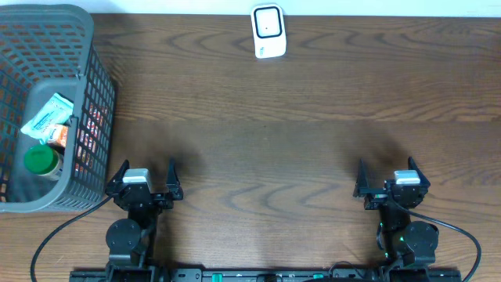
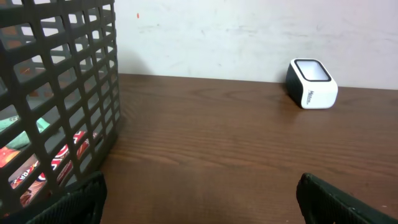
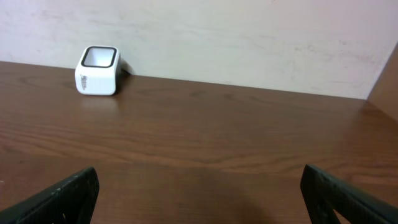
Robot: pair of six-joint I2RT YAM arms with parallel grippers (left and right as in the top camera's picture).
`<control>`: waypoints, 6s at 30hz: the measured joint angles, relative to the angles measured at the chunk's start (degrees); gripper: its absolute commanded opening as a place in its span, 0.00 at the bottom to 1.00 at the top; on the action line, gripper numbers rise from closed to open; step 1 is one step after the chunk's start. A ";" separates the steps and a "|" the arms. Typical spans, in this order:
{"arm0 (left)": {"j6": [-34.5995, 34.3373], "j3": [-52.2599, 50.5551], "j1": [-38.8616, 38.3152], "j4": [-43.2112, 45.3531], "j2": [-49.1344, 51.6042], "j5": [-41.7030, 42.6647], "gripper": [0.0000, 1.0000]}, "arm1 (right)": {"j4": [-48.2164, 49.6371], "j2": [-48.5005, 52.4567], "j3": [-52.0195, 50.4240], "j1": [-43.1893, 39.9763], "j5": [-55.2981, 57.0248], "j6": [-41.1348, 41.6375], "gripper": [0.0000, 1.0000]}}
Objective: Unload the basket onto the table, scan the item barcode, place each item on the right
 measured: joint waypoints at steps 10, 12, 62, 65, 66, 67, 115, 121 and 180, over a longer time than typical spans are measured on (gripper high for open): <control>-0.02 0.00 0.00 0.00 0.00 0.02 0.98 | 0.00 0.00 0.00 0.00 0.00 0.00 0.99; -0.09 0.00 0.00 0.02 0.00 0.04 0.98 | 0.00 0.00 0.00 0.00 0.00 0.00 0.99; -4.39 0.00 0.00 -0.37 2.56 2.49 0.98 | -0.02 0.04 0.00 0.00 0.00 0.00 0.99; -4.50 0.00 0.00 -0.37 2.62 2.49 0.98 | -0.02 0.04 0.00 0.00 0.00 0.00 0.99; -4.52 0.00 0.00 -0.37 2.62 2.49 0.98 | 0.00 0.04 0.00 0.00 0.00 -0.02 0.99; -4.52 0.02 0.00 -0.37 2.62 2.49 0.98 | 0.00 0.04 0.00 0.00 0.00 -0.02 0.99; -16.48 115.60 36.76 -85.20 86.99 3.89 0.98 | 0.00 0.31 0.00 0.00 0.00 0.00 0.99; -16.90 115.10 45.86 -87.01 96.72 2.40 0.98 | 0.00 0.31 0.00 0.00 0.00 0.00 0.99; -15.45 87.86 46.36 -52.85 112.69 2.97 0.98 | 0.00 0.31 0.00 0.00 0.00 0.00 0.99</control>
